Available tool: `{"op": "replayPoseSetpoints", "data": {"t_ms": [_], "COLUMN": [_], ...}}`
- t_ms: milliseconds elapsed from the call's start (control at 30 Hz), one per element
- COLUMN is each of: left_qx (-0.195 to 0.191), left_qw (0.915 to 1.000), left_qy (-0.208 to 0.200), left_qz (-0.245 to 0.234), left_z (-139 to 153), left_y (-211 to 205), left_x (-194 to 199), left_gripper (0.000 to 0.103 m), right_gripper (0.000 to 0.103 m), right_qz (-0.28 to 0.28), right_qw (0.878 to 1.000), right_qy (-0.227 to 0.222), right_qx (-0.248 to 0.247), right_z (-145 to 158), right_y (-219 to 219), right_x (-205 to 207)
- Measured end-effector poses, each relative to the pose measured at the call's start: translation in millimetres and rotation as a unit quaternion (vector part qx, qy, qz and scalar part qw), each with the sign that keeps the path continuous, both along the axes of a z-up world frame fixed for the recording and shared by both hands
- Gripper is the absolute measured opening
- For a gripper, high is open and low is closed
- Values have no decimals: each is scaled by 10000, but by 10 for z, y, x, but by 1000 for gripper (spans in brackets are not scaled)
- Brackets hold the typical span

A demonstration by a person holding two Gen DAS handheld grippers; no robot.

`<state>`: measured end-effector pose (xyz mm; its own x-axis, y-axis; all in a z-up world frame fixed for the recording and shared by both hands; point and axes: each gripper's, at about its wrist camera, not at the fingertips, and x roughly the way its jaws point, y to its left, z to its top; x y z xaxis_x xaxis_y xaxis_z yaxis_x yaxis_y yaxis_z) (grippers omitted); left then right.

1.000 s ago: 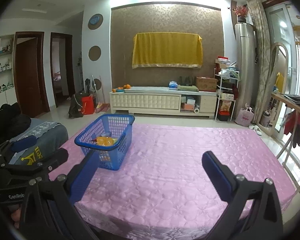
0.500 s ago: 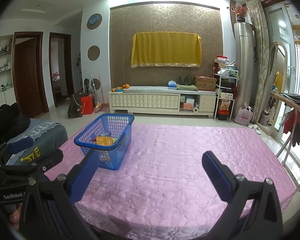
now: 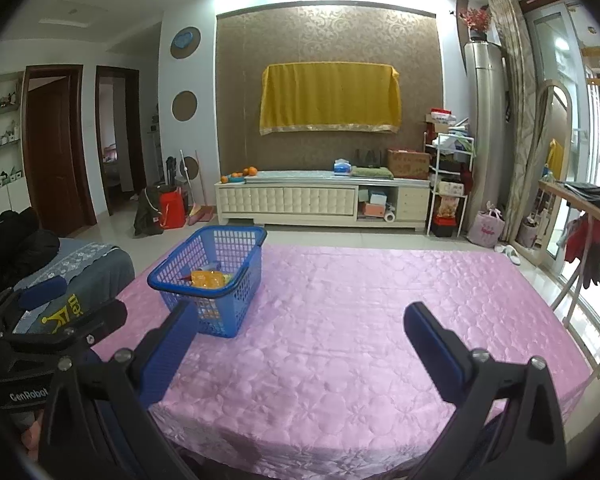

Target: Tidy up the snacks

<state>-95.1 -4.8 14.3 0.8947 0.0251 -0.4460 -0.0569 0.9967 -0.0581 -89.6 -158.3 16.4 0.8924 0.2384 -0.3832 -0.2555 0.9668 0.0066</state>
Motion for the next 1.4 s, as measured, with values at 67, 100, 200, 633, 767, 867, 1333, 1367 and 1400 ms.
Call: {"op": "replayPoseSetpoints", "data": {"t_ms": [67, 100, 200, 633, 767, 867, 1333, 1367, 1400], "left_qx": [-11, -13, -8, 9, 28, 32, 79, 80, 81], "left_qw": [10000, 10000, 10000, 10000, 10000, 10000, 9999, 9999, 9999], "left_qy": [-3, -7, -14, -33, -75, -72, -79, -70, -73], "left_qz": [-6, -13, -13, -5, -2, -13, -20, -15, -15], "left_z": [-1, -4, -4, 17, 39, 42, 23, 20, 22], "left_y": [-1, -3, -8, 1, 0, 1, -3, -3, -2], "left_x": [0, -4, -7, -32, -47, -38, -67, -69, -74], "left_gripper": [103, 103, 103, 103, 103, 103, 103, 103, 103], "right_gripper": [103, 103, 103, 103, 103, 103, 103, 103, 103], "right_qz": [-9, -13, -25, -34, -18, -17, 7, 1, -5], "right_qw": [10000, 10000, 10000, 10000, 9999, 9999, 9998, 9998, 9998], "right_qy": [-5, -11, 0, 65, 114, 141, 181, 185, 191], "right_qx": [2, 4, 9, 32, 56, 68, 90, 86, 82], "right_z": [3, 6, 13, -16, -26, -25, -36, -40, -44], "right_y": [-1, -4, -6, -16, -21, -22, -46, -45, -45], "right_x": [-14, -20, -26, -20, -9, -8, -21, -20, -21]}}
